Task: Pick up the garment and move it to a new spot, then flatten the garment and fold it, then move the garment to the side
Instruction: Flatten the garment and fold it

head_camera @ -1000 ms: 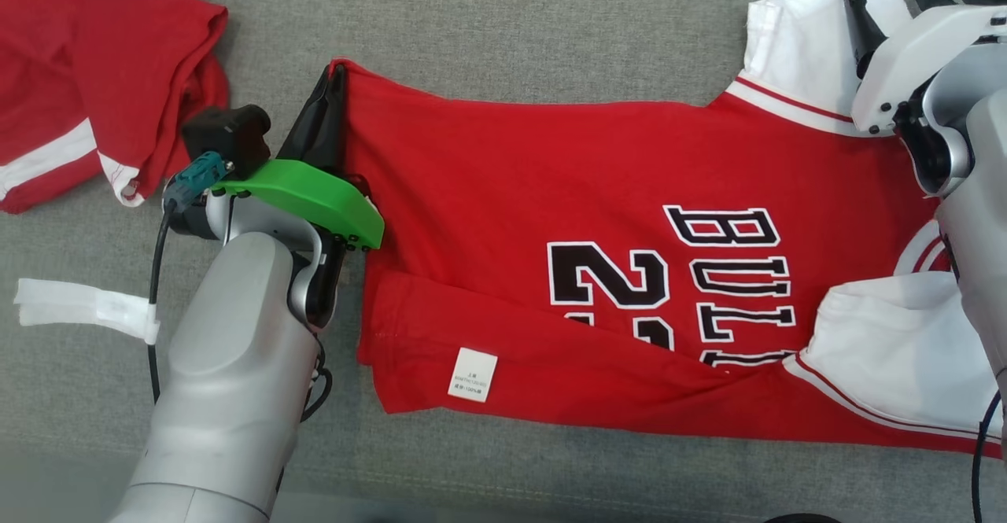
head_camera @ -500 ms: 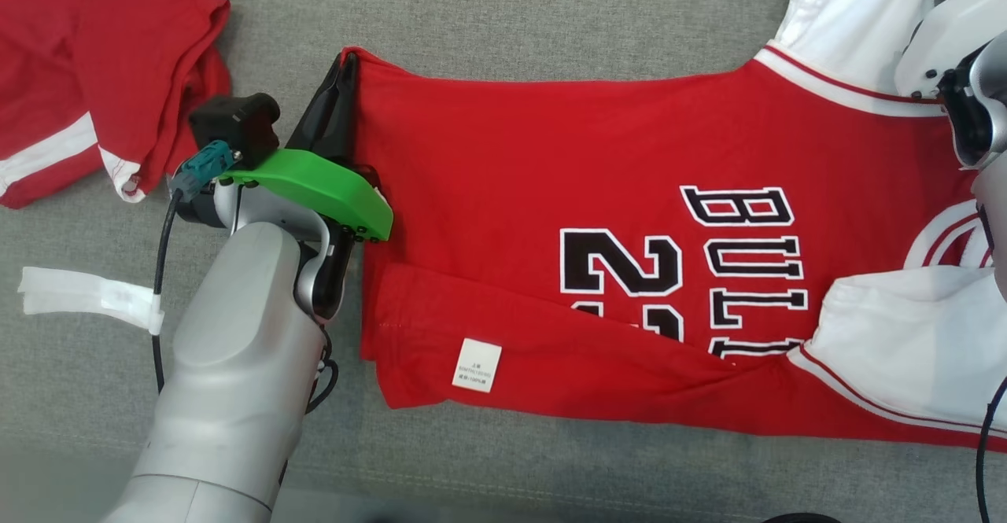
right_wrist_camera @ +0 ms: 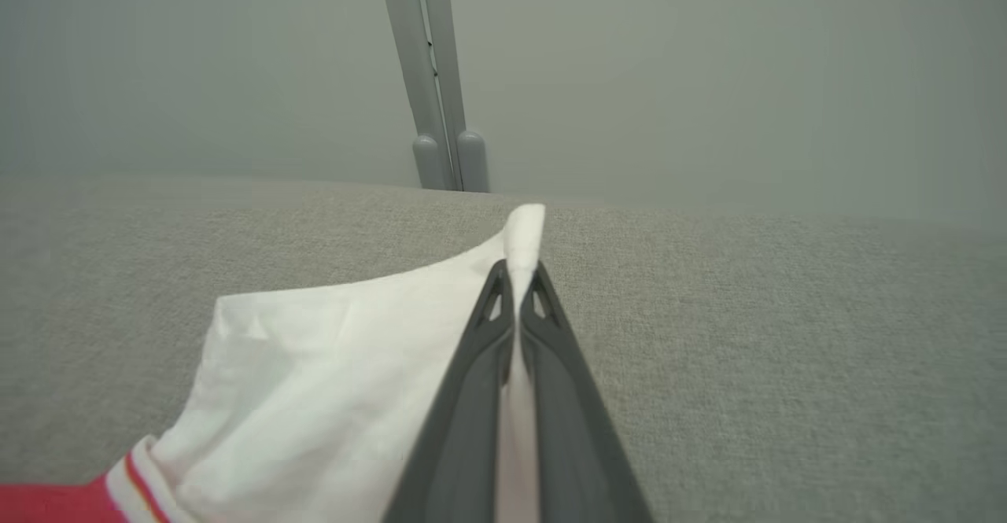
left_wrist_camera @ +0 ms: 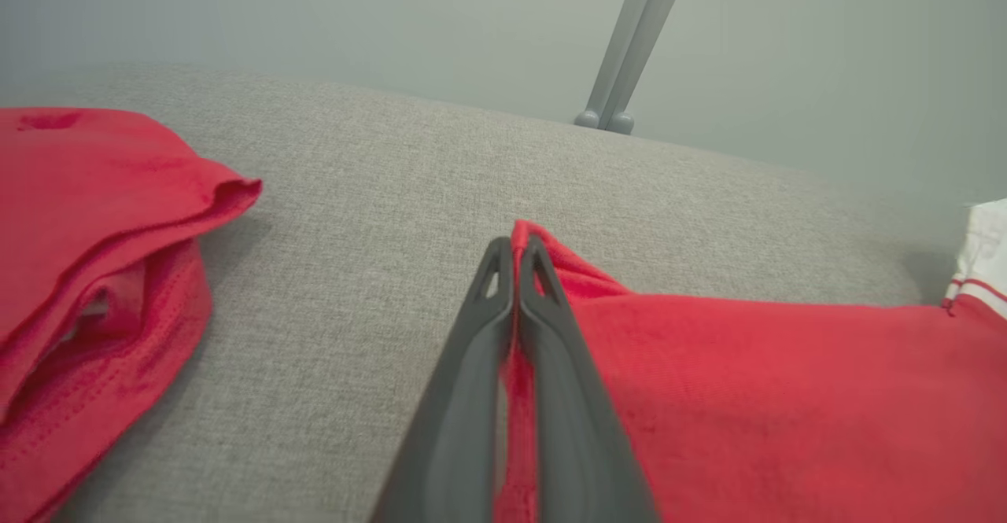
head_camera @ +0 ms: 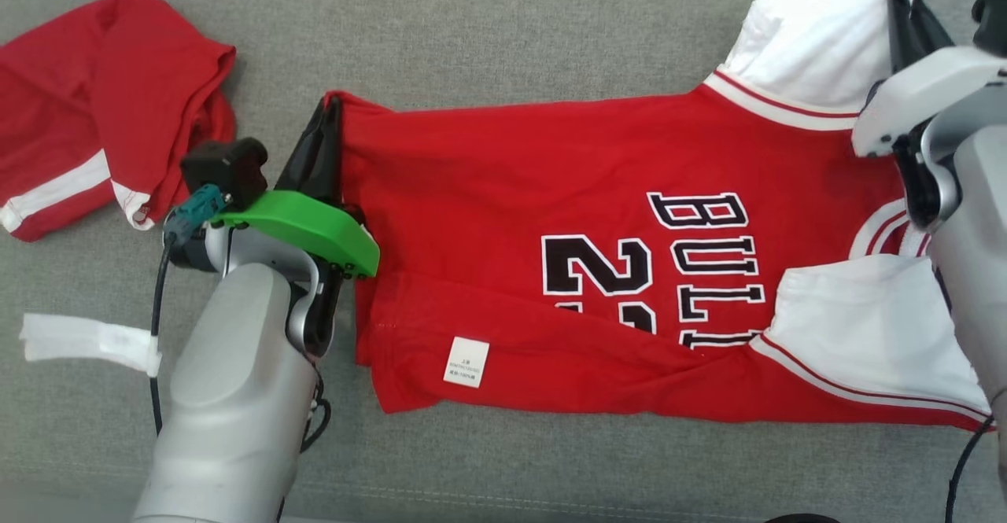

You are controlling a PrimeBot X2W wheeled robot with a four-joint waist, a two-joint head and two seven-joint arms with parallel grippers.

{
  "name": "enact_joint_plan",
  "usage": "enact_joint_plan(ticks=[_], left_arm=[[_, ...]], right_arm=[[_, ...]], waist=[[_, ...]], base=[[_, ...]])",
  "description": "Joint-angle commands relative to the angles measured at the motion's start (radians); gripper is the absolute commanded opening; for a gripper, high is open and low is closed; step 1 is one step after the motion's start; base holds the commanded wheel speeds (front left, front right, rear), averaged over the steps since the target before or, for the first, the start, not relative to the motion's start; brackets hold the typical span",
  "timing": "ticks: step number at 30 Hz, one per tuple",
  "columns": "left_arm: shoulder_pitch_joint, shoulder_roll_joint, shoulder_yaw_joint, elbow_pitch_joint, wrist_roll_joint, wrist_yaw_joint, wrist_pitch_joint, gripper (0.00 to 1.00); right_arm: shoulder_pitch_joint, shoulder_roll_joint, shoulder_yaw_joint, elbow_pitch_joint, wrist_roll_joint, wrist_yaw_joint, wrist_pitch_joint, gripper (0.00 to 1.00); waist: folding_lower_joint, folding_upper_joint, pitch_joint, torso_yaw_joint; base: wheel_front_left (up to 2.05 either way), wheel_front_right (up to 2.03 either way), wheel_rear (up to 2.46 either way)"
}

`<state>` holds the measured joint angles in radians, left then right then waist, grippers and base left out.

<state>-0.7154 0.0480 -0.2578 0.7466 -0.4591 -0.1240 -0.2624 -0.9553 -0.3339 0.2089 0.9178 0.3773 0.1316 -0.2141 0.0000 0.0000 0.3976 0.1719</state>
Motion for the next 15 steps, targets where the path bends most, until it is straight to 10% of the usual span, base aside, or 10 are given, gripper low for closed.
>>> enact_joint_plan(ticks=[1, 15], left_arm=[[0.034, 0.005, 0.007, -0.008, 0.010, -0.004, -0.003, 0.00], [0.312, 0.007, 0.047, -0.082, 0.003, -0.008, -0.002, 0.00]], right_arm=[[0.048, -0.005, 0.013, -0.012, 0.021, -0.002, -0.012, 0.00], [0.416, -0.064, 0.045, -0.229, 0.194, -0.002, -0.046, 0.00]], waist=[[0.0000, 0.0000, -0.061, -0.026], [0.0000, 0.0000, -0.214, -0.065]], base=[[0.00, 0.00, 0.00], [0.00, 0.00, 0.00]])
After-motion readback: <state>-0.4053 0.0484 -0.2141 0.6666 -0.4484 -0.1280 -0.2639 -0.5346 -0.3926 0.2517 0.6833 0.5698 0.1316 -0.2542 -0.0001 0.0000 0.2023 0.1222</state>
